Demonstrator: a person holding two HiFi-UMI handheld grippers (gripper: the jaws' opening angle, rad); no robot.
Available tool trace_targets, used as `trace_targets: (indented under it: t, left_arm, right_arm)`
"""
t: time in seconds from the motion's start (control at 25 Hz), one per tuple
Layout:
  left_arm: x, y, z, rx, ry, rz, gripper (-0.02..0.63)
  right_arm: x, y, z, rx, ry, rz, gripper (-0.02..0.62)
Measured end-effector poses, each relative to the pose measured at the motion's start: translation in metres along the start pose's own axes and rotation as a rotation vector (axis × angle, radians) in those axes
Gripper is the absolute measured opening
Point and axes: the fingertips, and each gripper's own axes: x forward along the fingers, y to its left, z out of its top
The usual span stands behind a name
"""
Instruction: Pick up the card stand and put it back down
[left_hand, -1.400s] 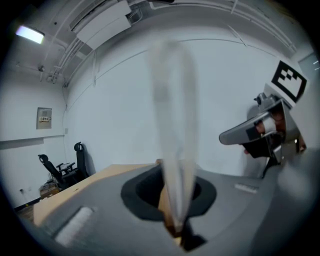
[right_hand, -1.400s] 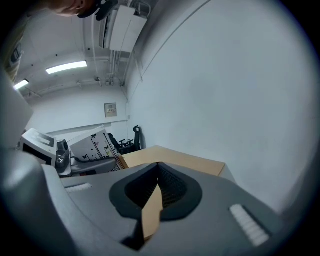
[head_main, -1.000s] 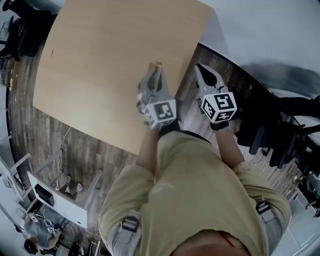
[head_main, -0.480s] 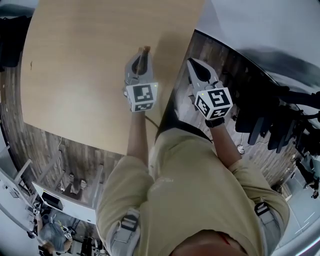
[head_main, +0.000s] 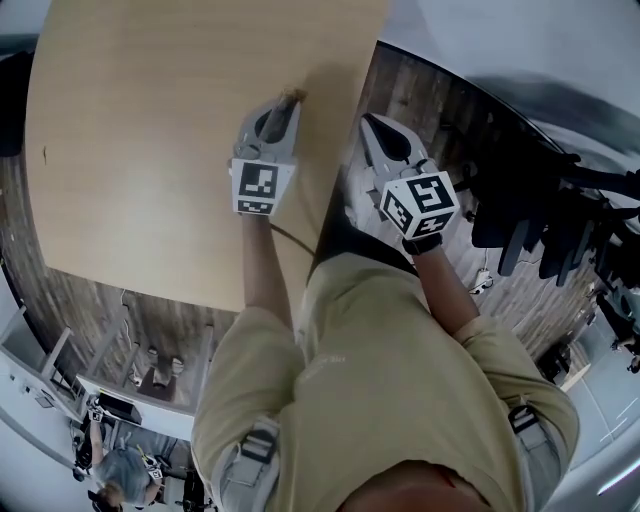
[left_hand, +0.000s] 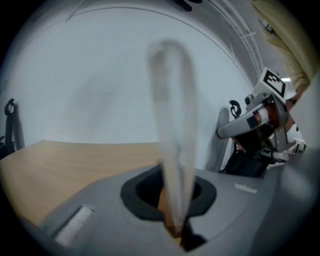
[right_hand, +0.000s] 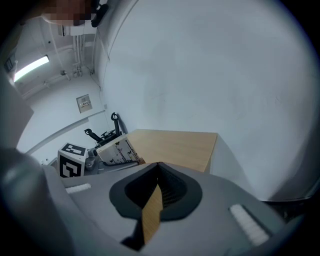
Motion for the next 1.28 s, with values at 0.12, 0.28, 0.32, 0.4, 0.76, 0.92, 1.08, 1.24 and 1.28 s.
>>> trace_targets:
  t: [0.12,0.28,0.32,0.4,0.76,0.92,1.08,1.24,1.28]
  left_arm:
    - [0.007,-0.01,-0.008,0.02,0.015,-0.083,0.026]
    - [0.018,-0.019,-0.022,0.053,0.055,-0.149,0.026]
    - [0.02,-0.021,-0.024,0.058,0.06,-0.166,0.026]
    - [0.023,-0.025,-0.027,0.066,0.064,-0.195,0.026]
    - [0.029,-0.017,-0.046,0.004,0.078,-0.182,0.134]
    - [0.016,-0.011,-0.038,-0.045,0.055,-0.121,0.301]
    - [-0.011,-0.017,-0.022,-0.048,0.032,-0.063,0.319]
    - [-0.05,-0.035,0.001,-0.065,-0.011,-0.001,0.344]
    - [-0.061,-0.043,0.006,-0.07,-0.022,0.011,0.347]
  right_arm:
    - [0.002,-0.004,0.0,0.002,-0.002,-0.004,0.003]
    - [0.004,-0.012,-0.006,0.006,0.007,-0.015,0.003]
    - [0.003,-0.014,-0.008,0.008,0.008,-0.019,0.003]
    - [0.0,-0.016,-0.009,0.011,0.007,-0.025,0.003]
    - [-0.02,-0.014,-0.014,0.001,-0.004,-0.029,0.003]
    - [-0.035,-0.007,-0.015,-0.006,-0.023,-0.018,0.003]
    - [-0.057,0.006,-0.013,-0.017,-0.052,0.0,0.003]
    - [-0.087,0.023,-0.005,-0.03,-0.093,0.016,0.003]
    - [-0.097,0.027,-0.004,-0.033,-0.103,0.021,0.003]
